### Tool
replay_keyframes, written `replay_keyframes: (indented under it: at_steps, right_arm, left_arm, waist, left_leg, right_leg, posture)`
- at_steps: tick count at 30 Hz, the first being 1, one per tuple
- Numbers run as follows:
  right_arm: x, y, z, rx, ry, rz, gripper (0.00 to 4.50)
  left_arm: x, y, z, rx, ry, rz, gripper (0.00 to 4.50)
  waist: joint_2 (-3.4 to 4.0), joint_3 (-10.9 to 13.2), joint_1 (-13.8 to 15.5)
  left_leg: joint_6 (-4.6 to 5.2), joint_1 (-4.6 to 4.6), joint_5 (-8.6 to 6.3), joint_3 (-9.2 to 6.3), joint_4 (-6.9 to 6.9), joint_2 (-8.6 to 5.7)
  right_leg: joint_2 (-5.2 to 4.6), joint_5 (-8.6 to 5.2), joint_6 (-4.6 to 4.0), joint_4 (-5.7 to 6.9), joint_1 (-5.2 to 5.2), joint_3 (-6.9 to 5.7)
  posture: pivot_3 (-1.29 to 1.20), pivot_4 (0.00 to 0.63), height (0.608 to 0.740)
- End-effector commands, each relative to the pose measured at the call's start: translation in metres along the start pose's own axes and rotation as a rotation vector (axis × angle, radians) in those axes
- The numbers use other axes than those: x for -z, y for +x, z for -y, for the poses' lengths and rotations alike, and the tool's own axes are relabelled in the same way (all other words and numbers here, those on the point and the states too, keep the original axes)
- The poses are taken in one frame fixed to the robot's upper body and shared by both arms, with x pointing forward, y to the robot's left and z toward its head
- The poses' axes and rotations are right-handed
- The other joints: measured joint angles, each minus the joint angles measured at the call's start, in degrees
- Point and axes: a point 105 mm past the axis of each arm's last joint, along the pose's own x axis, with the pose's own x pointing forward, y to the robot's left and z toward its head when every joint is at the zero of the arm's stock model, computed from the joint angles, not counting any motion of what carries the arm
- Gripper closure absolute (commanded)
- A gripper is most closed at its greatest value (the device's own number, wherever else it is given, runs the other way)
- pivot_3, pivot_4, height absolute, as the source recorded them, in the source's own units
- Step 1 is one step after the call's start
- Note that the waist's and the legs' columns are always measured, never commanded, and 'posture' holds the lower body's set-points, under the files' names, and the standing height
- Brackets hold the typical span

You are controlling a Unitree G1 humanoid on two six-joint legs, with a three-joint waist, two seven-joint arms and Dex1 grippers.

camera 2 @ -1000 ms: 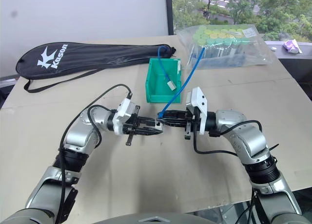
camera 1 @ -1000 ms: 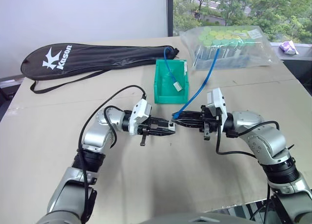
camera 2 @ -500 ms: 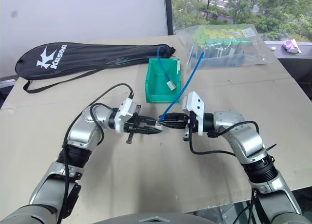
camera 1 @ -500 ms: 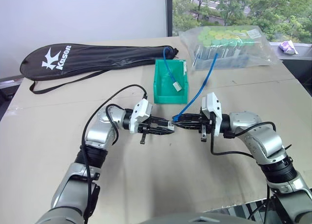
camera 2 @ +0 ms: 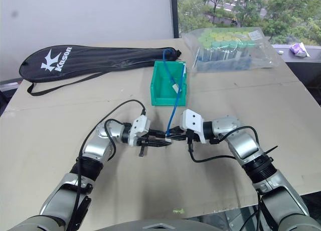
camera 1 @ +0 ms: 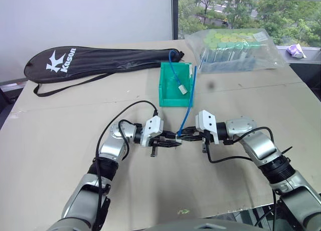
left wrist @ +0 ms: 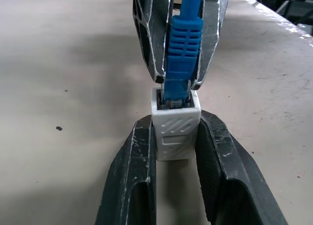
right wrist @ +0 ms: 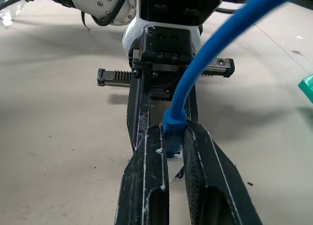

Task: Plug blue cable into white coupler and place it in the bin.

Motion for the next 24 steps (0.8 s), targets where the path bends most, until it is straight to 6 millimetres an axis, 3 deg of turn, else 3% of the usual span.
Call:
replay_keyframes:
  at_steps: [1, 4, 7, 8, 9, 14, 19, 24]
  right_arm:
    - [0.059, 0.009, -0.024, -0.077, 0.159, -0.198, 4.5]
    - [0.066, 0.011, -0.029, -0.099, 0.193, -0.208, 4.5]
    - [0.059, 0.014, -0.024, -0.064, 0.193, -0.143, 4.5]
    - [0.052, 0.014, -0.021, -0.054, 0.192, -0.107, 4.5]
    - [0.046, 0.013, -0.018, -0.045, 0.188, -0.081, 4.5]
    - [0.016, 0.003, -0.002, 0.01, 0.138, 0.02, 4.5]
    - [-0.026, -0.009, 0.015, 0.063, 0.11, 0.134, 4.5]
    - [-0.062, -0.02, 0.033, 0.113, 0.067, 0.212, 4.5]
  left_arm:
    - [-0.01, 0.016, -0.002, 0.017, 0.078, 0.034, 3.96]
    - [-0.01, 0.017, -0.003, 0.011, 0.076, 0.041, 3.96]
    - [-0.009, 0.016, -0.004, 0.007, 0.054, 0.037, 3.96]
    - [-0.008, 0.014, -0.003, 0.01, 0.046, 0.034, 2.91]
    - [-0.008, 0.013, -0.003, 0.005, 0.046, 0.032, 2.6]
    - [-0.003, -0.007, 0.001, -0.091, 0.056, -0.006, 0.16]
    - [-0.014, -0.041, 0.015, -0.194, 0.005, -0.017, 0.07]
    - [-0.03, -0.071, 0.016, -0.38, -0.051, -0.053, 0.07]
  waist:
    - [0.0, -0.08, 0.01]
    - [-0.01, -0.4, 0.0]
    - [0.01, -0.75, -0.03]
    - [0.01, -0.76, -0.03]
    - [0.01, -0.76, -0.07]
    - [0.02, -0.74, -0.92]
    - [0.09, -0.52, -1.26]
    - [0.1, -0.45, -1.08]
  left_leg:
    - [0.0, 0.23, 0.0, -0.01, 0.0, 0.0]
    - [0.01, 0.69, 0.0, -0.03, -0.01, 0.01]
    - [0.01, 0.72, 0.0, -0.04, -0.02, 0.02]
    - [0.01, 0.72, 0.0, -0.05, -0.02, 0.02]
    - [0.01, 0.71, 0.0, -0.06, -0.03, 0.02]
    - [0.01, 0.63, 0.0, 0.03, -0.15, 0.08]
    - [0.01, 0.42, -0.01, -0.04, -0.31, 0.26]
    - [0.0, -0.55, 0.0, -0.05, -0.16, 0.2]
  right_leg:
    - [0.0, -0.07, -0.09, 0.0, 0.25, 0.0]
    - [0.0, -0.22, 0.12, 0.0, 0.63, 0.02]
    - [0.03, -0.22, 0.13, 0.03, 0.63, 0.03]
    - [0.03, -0.22, 0.13, 0.03, 0.63, 0.03]
    - [0.03, -0.21, 0.12, 0.03, 0.63, 0.03]
    - [0.1, -0.03, -0.03, 0.04, 0.43, 0.17]
    - [0.09, -0.02, 0.0, 0.04, 0.16, 0.13]
    - [-0.12, 0.02, 0.04, 0.06, -0.72, 0.03]
  posture:
    - [0.0, 0.15, 0.74]
    - [0.0, 0.15, 0.74]
    - [0.0, 0.15, 0.74]
    - [0.0, 0.15, 0.74]
    - [0.0, 0.15, 0.74]
    - [0.0, 0.15, 0.74]
    - [0.0, 0.15, 0.74]
    - [0.0, 0.15, 0.74]
